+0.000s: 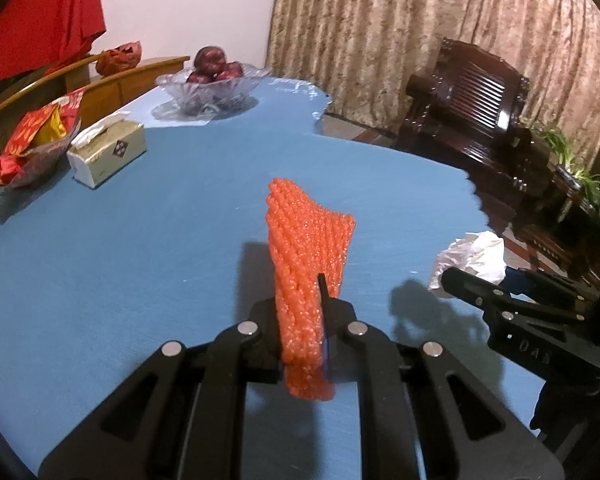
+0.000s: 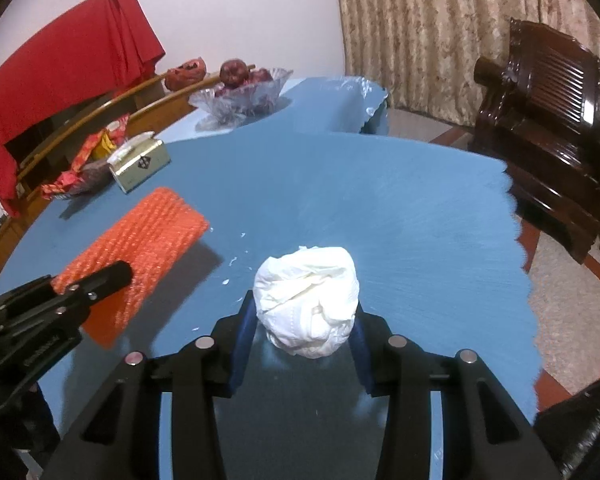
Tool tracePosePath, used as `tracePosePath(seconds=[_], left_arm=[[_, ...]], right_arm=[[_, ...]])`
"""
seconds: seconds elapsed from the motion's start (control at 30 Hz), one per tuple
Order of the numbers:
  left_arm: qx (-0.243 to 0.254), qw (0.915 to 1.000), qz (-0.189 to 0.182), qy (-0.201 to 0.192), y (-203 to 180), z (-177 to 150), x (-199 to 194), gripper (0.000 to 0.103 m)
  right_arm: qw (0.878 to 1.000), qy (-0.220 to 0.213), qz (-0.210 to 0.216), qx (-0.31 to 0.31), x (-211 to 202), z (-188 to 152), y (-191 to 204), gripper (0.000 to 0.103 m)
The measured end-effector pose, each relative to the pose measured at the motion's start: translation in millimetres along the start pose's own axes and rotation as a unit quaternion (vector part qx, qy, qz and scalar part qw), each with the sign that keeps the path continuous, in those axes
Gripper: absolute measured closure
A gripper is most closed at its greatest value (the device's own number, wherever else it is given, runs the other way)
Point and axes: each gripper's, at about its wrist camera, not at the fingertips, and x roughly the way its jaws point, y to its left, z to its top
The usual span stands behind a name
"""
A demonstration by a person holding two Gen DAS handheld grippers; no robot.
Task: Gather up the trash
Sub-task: 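Carry the orange net and white tissue over the bin and open both tools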
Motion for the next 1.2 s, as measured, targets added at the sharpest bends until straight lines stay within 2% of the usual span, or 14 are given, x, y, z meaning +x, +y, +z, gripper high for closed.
tracePosePath(seconds=[0.33,0.63,1.03,1.2], left_arm=[[0.018,0.9989,-0.039,-0.021,-45,-3,-40,0.092],[0.038,0.9961,-0.071,-0.035,-83,-10,-76,0.092],[0.076,0.9898,-0.112,-0.044,-148,-30,-110,0.092],[0.102,0.9846,-0.134,-0.047,-182,-36,-119,0.092]], right_arm=[[0.999,-0.035,-0.011,0.004,-66,-9,-9,0.06],[0.997,-0.068,-0.035,0.018,-136,-26,-33,0.06],[0.992,-0.094,-0.077,0.041,-213,-60,-72,0.06],[0.988,-0.101,-0.101,0.057,-240,-77,-95,0.06]])
